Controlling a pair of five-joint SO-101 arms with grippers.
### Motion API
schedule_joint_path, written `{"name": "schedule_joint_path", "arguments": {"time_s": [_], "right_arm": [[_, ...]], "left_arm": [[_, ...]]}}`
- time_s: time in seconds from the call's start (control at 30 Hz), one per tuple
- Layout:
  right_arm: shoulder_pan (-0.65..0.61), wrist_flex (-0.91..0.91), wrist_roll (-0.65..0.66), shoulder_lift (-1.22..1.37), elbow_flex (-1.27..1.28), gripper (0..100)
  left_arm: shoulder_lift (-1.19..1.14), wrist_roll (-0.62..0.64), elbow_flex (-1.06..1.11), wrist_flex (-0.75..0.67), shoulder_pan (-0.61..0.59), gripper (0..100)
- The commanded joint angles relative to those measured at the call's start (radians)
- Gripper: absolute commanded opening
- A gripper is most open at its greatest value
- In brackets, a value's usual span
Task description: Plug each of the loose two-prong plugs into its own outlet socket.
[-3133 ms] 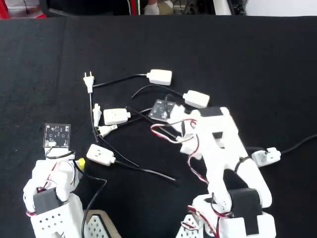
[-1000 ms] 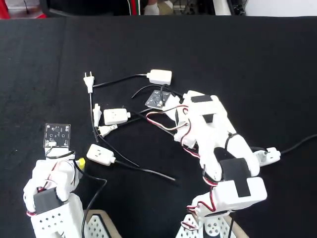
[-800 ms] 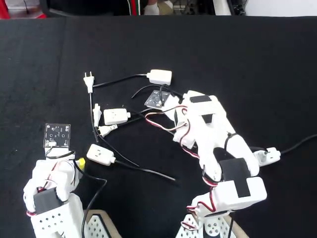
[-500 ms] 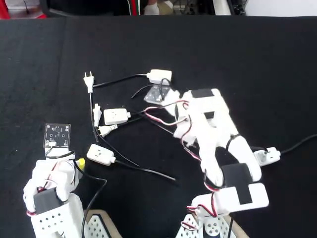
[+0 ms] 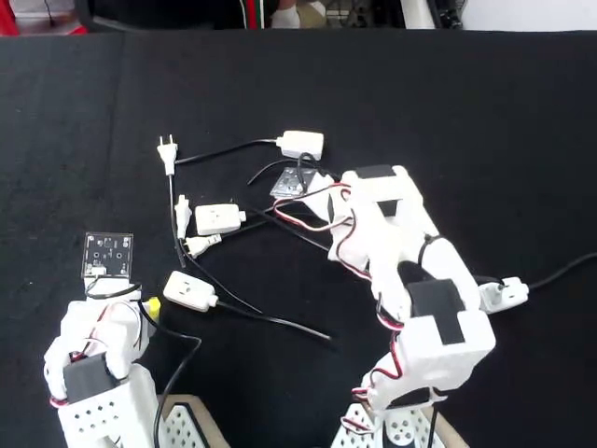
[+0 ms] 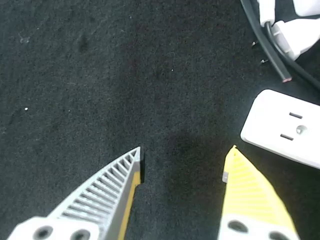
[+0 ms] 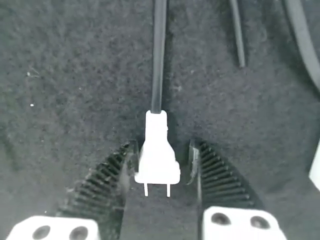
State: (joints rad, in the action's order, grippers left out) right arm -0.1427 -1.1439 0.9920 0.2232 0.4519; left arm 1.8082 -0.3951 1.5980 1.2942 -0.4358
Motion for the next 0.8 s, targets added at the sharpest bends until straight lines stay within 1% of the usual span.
{"name": "schedule_joint_path", "arguments": {"time_s": [0.0,0.17,0.3,0.4,0.57,0.77], "right_arm": [[0.015,0.028,0.008,0.030,-0.021,18.0],[0.014,0.006,0.008,0.022,-0.030,18.3],[0.015,-0.114,0.009,-0.025,-0.099,18.4],[0.020,-0.155,0.009,-0.074,-0.139,18.4],[0.023,-0.161,0.037,-0.113,-0.139,18.1],[0.061,-0.110,0.046,-0.053,-0.140,18.0]], "left_arm": [[0.003,-0.006,-0.002,0.003,-0.002,26],[0.003,-0.006,-0.002,0.003,-0.002,26],[0.003,-0.006,-0.002,0.003,-0.001,26],[0.003,-0.006,-0.002,0.003,-0.001,26],[0.003,-0.006,-0.002,0.003,-0.001,26],[0.003,-0.006,-0.002,0.003,-0.001,26]]}}
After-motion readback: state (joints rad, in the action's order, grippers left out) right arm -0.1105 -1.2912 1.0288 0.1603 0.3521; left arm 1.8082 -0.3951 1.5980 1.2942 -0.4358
